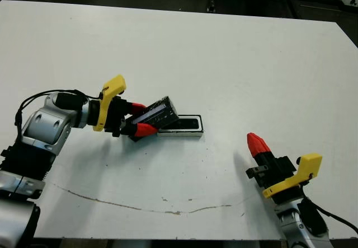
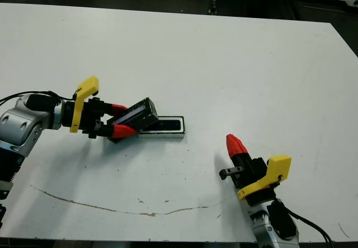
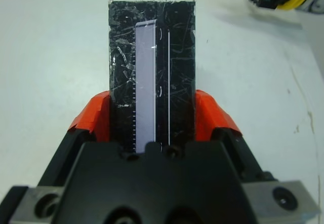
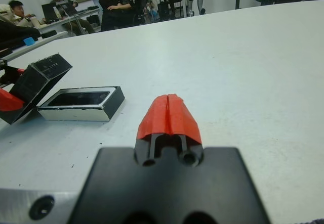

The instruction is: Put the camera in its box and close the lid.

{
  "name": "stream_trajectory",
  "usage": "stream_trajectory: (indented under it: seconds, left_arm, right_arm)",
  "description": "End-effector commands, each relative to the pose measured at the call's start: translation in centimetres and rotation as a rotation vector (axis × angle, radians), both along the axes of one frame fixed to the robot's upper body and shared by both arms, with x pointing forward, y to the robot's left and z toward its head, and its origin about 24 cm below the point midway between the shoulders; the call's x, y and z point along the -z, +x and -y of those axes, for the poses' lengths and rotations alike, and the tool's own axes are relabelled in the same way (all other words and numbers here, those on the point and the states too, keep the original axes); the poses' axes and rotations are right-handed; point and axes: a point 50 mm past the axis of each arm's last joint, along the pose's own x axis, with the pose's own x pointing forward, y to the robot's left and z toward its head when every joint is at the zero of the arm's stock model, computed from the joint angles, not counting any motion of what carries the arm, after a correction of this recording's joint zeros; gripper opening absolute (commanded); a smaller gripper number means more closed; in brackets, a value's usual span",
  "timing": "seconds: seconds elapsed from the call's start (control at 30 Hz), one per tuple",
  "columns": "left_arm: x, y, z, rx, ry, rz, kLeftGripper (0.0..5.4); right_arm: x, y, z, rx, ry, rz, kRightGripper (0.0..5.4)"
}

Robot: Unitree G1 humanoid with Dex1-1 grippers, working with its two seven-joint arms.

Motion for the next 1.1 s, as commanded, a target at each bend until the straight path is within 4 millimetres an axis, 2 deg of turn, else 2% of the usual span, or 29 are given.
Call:
stream_trajectory:
  seconds: [0.03,0.33,0.67,1.1]
  left_arm:
    - [0.3,0.4,-0.1,0.005,0.012,-0.007,3.16]
    - [0.3,1.3,-0.3,0.004,0.049,0.024,3.16]
    - [0.5,1.8,0.8,0.041,0.043,0.032,3.16]
    - [0.0,0.8,2.6,0.185,0.027,-0.134,3.16]
  right_arm:
    - [0.3,-0.2,0.3,0.016,-0.011,-0.015,0.00]
    - [0.3,-0.2,0.2,0.018,-0.024,-0.022,0.00]
    - [0.4,-0.2,0.2,0.015,-0.018,-0.016,0.00]
    - [0.4,-0.3,0.2,0.025,-0.019,-0.024,0.00]
